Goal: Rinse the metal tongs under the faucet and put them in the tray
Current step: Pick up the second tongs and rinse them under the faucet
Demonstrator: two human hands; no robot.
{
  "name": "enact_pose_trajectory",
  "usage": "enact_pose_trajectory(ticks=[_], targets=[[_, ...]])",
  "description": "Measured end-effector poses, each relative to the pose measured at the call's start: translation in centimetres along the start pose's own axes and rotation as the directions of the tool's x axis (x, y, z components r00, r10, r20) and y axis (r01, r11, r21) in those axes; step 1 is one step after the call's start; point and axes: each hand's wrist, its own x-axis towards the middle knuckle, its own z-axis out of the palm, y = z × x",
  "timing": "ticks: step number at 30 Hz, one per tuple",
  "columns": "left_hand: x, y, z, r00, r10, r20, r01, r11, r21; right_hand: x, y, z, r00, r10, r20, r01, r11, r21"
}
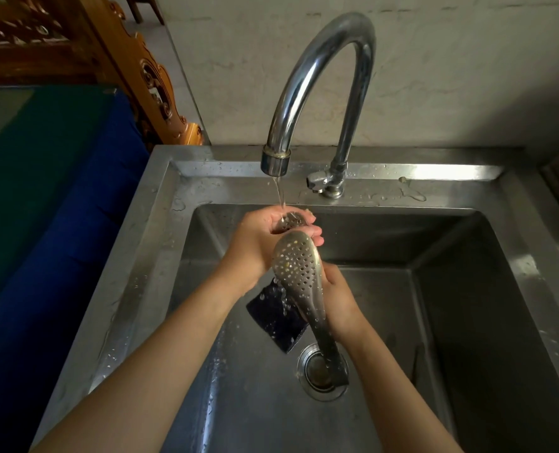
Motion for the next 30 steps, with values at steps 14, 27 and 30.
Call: enact_pose_trajectory(ticks=[14, 27, 30], targets=[[0.6, 0.5, -3.7, 0.935, 0.214, -0.282, -0.120, 0.941, 0.317, 0.7, -1.0, -0.1, 0.996, -0.067, 0.053, 0.070, 0.996, -0.062], [-0.3, -0.2, -0.9, 0.966, 0.195, -0.171, -0.113, 0.911, 0.397, 0.5, -0.4, 0.2, 0.996, -0.008, 0.090, 0.010, 1.000, -0.014], [-0.3, -0.1, -1.1, 0.964, 0.181, -0.197, -0.100, 0.927, 0.361, 0.4, -0.2, 0.5, 0.995, 0.010, 0.103, -0.009, 1.000, -0.008]])
